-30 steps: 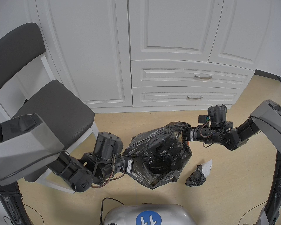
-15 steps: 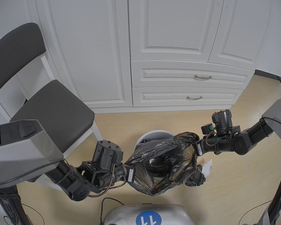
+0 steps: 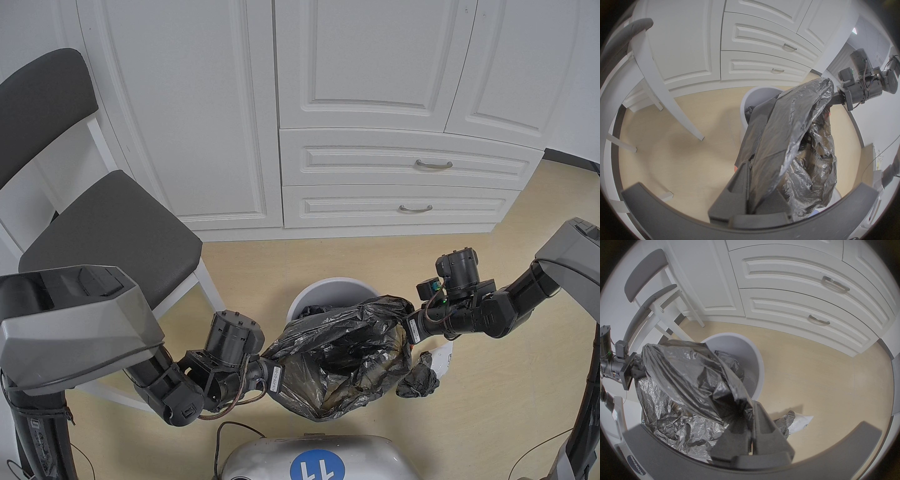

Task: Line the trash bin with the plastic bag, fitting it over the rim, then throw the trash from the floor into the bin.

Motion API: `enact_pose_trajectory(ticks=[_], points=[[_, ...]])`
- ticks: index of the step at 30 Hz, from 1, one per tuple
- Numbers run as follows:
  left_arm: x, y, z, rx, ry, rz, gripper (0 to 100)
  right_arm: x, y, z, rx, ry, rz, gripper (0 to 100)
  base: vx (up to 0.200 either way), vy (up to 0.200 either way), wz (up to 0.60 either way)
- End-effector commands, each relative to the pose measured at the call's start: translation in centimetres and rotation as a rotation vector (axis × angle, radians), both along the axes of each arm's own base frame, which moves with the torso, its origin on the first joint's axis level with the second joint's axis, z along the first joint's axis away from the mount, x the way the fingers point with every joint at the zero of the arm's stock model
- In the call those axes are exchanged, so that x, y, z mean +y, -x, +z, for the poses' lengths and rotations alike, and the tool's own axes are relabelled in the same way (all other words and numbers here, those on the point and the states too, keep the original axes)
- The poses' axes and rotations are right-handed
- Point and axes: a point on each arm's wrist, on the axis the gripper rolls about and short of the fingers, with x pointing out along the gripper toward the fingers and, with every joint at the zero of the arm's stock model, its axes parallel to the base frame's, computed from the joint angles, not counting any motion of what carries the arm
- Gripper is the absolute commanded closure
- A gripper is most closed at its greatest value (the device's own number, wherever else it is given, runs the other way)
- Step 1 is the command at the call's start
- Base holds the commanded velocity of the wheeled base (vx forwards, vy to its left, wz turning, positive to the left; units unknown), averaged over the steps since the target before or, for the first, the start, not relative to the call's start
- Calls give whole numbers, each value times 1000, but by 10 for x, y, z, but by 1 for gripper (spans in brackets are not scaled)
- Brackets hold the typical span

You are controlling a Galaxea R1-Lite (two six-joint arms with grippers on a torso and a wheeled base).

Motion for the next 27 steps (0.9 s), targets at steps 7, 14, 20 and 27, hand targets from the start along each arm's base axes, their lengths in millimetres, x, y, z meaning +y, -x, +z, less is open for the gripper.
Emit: enact_pose_trajectory(ticks=[7, 14, 20, 27], points=[[-3, 1, 8, -93, 70, -5, 100, -6, 19, 25, -42, -18, 16, 0, 0, 0, 0], [-6, 8, 14, -144, 111, -26, 100, -18, 49, 54, -135, -12, 124, 0, 0, 0, 0], [-7, 8, 7, -129, 97, -29, 100, -2, 48, 42, -170, -18, 169, 0, 0, 0, 0], [-2, 9, 2, -113, 74, -26, 0, 5, 25, 3, -252, -31, 162, 0, 0, 0, 0]])
